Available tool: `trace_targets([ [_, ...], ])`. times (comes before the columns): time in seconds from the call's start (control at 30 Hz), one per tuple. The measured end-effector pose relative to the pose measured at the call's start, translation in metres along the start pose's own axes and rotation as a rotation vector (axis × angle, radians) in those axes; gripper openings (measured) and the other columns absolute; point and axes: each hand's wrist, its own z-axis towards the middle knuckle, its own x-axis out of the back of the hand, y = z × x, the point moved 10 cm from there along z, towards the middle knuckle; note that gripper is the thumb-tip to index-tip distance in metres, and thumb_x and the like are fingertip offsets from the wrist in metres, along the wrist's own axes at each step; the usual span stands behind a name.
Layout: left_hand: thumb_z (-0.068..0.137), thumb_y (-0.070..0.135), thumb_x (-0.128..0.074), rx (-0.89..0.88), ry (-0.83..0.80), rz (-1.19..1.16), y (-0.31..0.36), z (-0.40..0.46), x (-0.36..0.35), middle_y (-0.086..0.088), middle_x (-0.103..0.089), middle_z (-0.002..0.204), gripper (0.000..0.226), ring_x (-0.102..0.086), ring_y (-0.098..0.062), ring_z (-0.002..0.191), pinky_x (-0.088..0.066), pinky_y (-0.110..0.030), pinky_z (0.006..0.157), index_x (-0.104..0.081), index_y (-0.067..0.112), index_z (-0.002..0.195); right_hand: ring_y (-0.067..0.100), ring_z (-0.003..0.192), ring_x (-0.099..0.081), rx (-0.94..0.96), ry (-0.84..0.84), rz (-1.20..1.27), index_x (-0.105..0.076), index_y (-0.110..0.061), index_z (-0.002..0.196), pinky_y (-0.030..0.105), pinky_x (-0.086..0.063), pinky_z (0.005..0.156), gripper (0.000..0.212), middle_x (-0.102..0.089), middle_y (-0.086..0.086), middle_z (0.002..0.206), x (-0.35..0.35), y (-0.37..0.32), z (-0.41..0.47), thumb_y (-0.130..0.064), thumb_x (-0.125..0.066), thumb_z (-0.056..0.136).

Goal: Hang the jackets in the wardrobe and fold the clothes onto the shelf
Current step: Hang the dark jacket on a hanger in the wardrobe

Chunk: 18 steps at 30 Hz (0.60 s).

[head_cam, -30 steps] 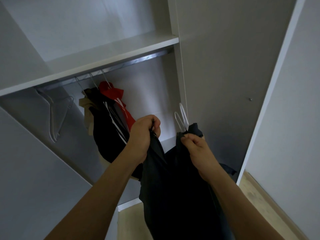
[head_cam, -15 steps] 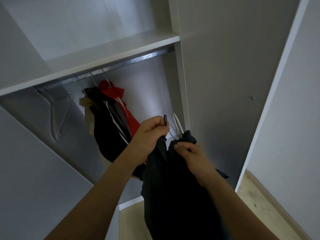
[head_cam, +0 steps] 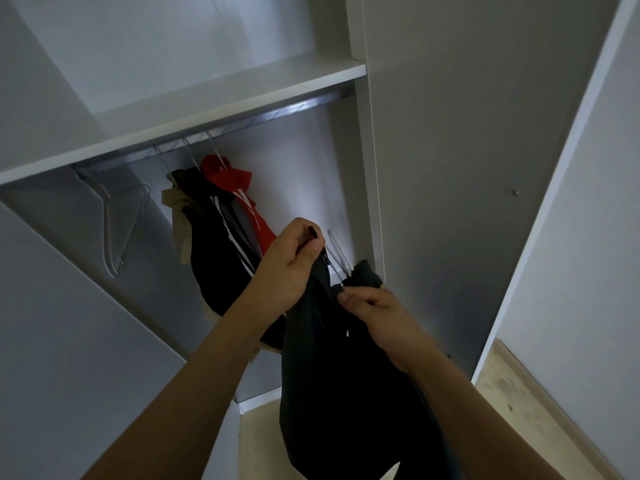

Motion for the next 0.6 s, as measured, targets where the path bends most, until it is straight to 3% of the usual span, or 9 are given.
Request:
trace_targets([
  [0.07,0.101,0.009,-0.047,0.027,0.014,0.000,-0.007,0.001,-0.001,-0.020,-0.055,0.087,0.009,-0.053,-0.029,0.079,-0.046,-0.035,0.075,-0.053,0.006,0.095,0.023,0.099,-0.064,-0.020,-0.023,-0.029,-0.076,-0.020,0.090,0.026,-0.051,0.080,0.021,-0.056,0.012,0.123,-0.004,0.001,-0.001,-0.029,-0.058,0.095],
  [0.13,0.101,0.010,-0.047,0.035,0.026,0.011,-0.012,0.001,-0.004,-0.017,-0.056,0.086,0.009,-0.054,-0.025,0.077,-0.047,-0.035,0.074,-0.053,0.010,0.095,0.027,0.101,-0.063,-0.031,-0.029,-0.026,-0.075,-0.018,0.091,0.029,-0.051,0.082,0.021,-0.052,0.017,0.127,-0.006,0.001,-0.001,-0.028,-0.057,0.095],
  [0.27,0.100,0.009,-0.047,-0.011,0.090,0.031,-0.015,0.000,-0.005,0.003,-0.056,0.079,0.010,-0.055,-0.003,0.071,-0.045,-0.015,0.067,-0.052,0.015,0.095,0.024,0.096,-0.063,-0.003,-0.060,-0.031,-0.074,-0.021,0.085,0.028,-0.050,0.080,0.021,-0.052,0.022,0.123,-0.009,-0.008,-0.006,-0.031,-0.059,0.094],
  [0.37,0.100,0.008,-0.047,-0.023,0.116,0.008,-0.016,0.000,-0.004,0.009,-0.058,0.079,0.010,-0.059,0.000,0.074,-0.044,-0.008,0.067,-0.053,0.015,0.097,0.021,0.095,-0.063,0.008,-0.077,-0.074,-0.073,-0.024,0.081,0.024,-0.050,0.079,0.016,-0.054,0.020,0.120,-0.012,-0.012,-0.008,-0.031,-0.062,0.090],
  [0.5,0.099,0.007,-0.048,-0.027,0.111,-0.004,-0.020,0.001,-0.006,0.000,-0.060,0.085,0.010,-0.058,-0.006,0.078,-0.046,-0.014,0.072,-0.054,0.014,0.097,0.029,0.098,-0.064,0.023,0.002,-0.042,-0.074,-0.010,0.082,0.033,-0.053,0.085,0.018,-0.058,0.021,0.116,-0.006,-0.005,-0.002,-0.024,-0.065,0.088],
  [0.6,0.099,0.005,-0.048,-0.030,0.111,-0.009,-0.022,-0.002,-0.004,0.003,-0.059,0.084,0.013,-0.057,-0.008,0.080,-0.045,-0.015,0.074,-0.055,0.015,0.095,0.028,0.090,-0.069,-0.001,0.108,0.180,-0.071,0.005,0.095,0.028,-0.056,0.074,0.022,-0.069,0.020,0.101,0.004,0.002,0.000,-0.016,-0.068,0.087],
])
